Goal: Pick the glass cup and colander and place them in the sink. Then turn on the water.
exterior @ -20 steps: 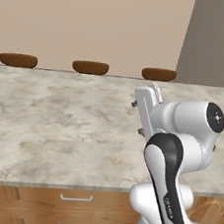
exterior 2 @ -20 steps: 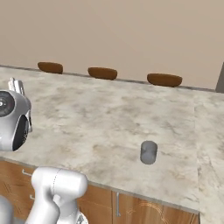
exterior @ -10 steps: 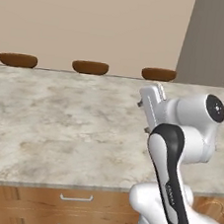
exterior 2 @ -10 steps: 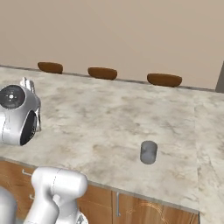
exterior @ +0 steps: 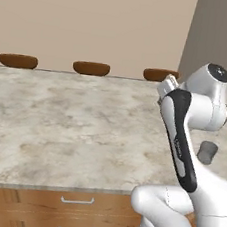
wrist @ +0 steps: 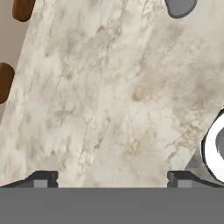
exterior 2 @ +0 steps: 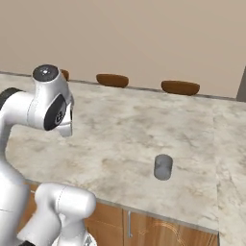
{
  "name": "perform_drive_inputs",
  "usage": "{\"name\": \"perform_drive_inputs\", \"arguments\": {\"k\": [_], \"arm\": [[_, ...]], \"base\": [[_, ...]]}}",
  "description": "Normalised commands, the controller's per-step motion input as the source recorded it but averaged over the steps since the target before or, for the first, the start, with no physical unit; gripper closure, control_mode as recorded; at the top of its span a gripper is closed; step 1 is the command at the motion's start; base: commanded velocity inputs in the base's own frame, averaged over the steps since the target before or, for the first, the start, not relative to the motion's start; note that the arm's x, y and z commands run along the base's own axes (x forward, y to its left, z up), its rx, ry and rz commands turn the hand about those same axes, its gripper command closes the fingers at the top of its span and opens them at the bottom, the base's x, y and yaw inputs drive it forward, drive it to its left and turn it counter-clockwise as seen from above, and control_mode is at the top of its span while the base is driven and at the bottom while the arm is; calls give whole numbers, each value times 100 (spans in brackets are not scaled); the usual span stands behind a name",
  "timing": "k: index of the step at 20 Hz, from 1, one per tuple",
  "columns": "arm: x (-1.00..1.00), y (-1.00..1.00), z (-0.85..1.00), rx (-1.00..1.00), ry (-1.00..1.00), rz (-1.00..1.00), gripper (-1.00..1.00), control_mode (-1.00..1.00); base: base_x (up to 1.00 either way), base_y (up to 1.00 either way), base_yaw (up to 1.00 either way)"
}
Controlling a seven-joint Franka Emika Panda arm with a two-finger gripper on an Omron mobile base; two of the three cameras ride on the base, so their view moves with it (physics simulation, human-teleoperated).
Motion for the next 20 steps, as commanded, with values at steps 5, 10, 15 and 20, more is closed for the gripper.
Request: {"name": "perform_drive_inputs", "arguments": {"k": [5,10,15,20], "arm": [[40,-92,-4,-10,21,-5,-100,-100],[34,-98,-34,-1,20,-3,-100,-100],[10,-100,-65,0,13,-4,-100,-100],[0,-100,-54,1,3,-7,-100,-100]], "base": [[0,0,0],[0,0,0],[0,0,0],[0,0,0]]}}
